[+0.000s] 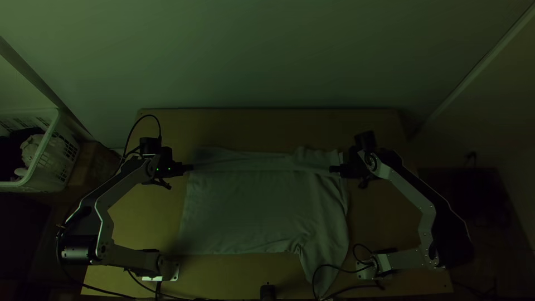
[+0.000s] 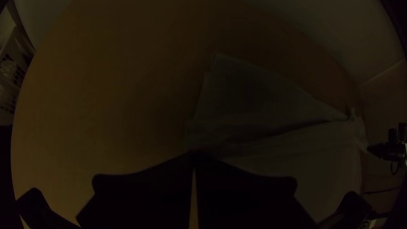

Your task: Fold the t-shirt

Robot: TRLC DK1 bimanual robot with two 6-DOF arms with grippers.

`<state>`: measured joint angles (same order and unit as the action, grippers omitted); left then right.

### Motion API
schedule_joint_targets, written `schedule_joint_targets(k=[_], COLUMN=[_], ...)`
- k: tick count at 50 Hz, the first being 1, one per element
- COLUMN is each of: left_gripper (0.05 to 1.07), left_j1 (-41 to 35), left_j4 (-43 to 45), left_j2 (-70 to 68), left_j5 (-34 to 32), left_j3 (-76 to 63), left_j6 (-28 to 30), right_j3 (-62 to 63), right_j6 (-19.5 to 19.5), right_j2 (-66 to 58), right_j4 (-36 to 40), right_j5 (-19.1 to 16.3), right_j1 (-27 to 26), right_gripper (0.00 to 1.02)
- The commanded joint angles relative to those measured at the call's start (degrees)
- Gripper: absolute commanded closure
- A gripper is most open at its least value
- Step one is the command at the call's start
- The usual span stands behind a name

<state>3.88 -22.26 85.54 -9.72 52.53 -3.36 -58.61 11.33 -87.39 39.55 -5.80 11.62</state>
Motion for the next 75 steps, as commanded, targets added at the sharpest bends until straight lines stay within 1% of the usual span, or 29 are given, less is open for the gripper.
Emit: schedule_joint_targets(k=[1, 3, 4, 6, 9, 14, 17, 18, 21, 24, 27, 32, 39, 44, 52, 59, 62, 65, 69, 73, 75], left_gripper=[1.04, 1.03, 1.01, 0.93, 0.8, 0.51, 0.38, 0.34, 0.22, 0.1, 0.1, 0.1, 0.1, 0.1, 0.1, 0.1, 0.1, 0.1, 0.1, 0.1, 0.1], left_j1=[0.4, 0.4, 0.4, 0.4, 0.3, 0.1, 0.2, 0.3, 0.3, 0.2, 0.3, 0.4, -0.1, -0.3, -0.5, -0.5, -0.5, -0.5, -0.8, -1.0, -1.2], left_j4=[1.2, 1.2, 1.2, 1.2, 0.8, 0.7, 0.9, 0.9, 0.6, -1.1, -3.9, -6.7, -11.6, -15.5, -26.7, -34.3, -36.8, -39.3, -42.8, -45.4, -46.3], left_j2=[-2.0, -2.0, -2.0, -2.1, -2.7, -5.6, -7.8, -8.6, -10.7, -12.2, -12.9, -15.0, -21.2, -26.7, -32.7, -36.6, -38.3, -40.1, -42.0, -42.5, -42.4], left_j5=[-0.1, -0.1, -0.1, -0.1, -0.1, -0.1, -0.1, -0.1, -0.9, -1.8, -3.3, -3.3, -3.3, -3.3, -3.3, -2.9, -2.6, -1.5, -1.3, -0.6, -0.3], left_j3=[-3.2, -3.4, -3.5, -3.5, -3.4, -3.4, -3.4, -3.3, -3.1, -2.5, -1.3, -0.8, -1.3, -2.5, -4.1, -6.0, -6.7, -7.6, -8.5, -8.2, -8.1], left_j6=[0.7, 0.5, 0.5, 0.5, 0.5, 0.4, -0.2, -0.5, -1.0, -1.0, -1.0, -1.0, 1.2, 3.9, 11.1, 15.0, 16.4, 18.2, 21.3, 22.6, 23.2], right_j3=[3.3, 4.1, 4.4, 4.8, 5.3, 5.9, 6.0, 5.9, 5.7, 5.9, 6.0, 6.1, 6.4, 6.3, 7.0, 6.8, 7.0, 7.3, 7.6, 8.4, 9.0], right_j6=[0.9, 0.9, 0.9, 1.1, 1.6, 1.9, 1.9, 1.9, 1.8, 1.8, 1.7, 1.6, 1.8, 1.7, 1.6, 2.4, 3.7, 4.2, 5.4, 5.6, 6.4], right_j2=[1.3, 1.2, 1.2, 1.2, 2.1, 4.2, 5.7, 6.3, 8.2, 10.8, 13.4, 17.6, 24.2, 27.4, 31.8, 34.7, 35.5, 36.2, 37.4, 38.6, 39.1], right_j4=[-1.4, -2.1, -2.4, -2.5, -2.3, -1.8, -0.1, 0.7, 2.3, 3.8, 5.6, 9.6, 14.0, 17.3, 21.5, 26.5, 28.5, 30.3, 33.0, 35.3, 35.9], right_j5=[0.7, 0.8, 0.9, 1.1, 1.3, 1.4, 1.5, 1.5, 1.5, 1.5, 1.5, 1.5, 1.7, 1.8, 1.8, 1.8, 1.8, 1.7, 1.7, 1.6, 1.6], right_j1=[-0.4, -0.5, -0.6, -0.8, -0.8, -0.8, -0.9, -1.0, -1.8, -2.2, -2.8, -3.1, -3.4, -3.4, -3.4, -2.9, -2.3, -1.9, 0.6, 2.8, 3.9], right_gripper=[1.0, 0.99, 0.96, 0.87, 0.7, 0.41, 0.19, 0.14, 0.11, 0.1, 0.08, 0.08, 0.08, 0.08, 0.07, 0.08, 0.08, 0.08, 0.08, 0.08, 0.08])
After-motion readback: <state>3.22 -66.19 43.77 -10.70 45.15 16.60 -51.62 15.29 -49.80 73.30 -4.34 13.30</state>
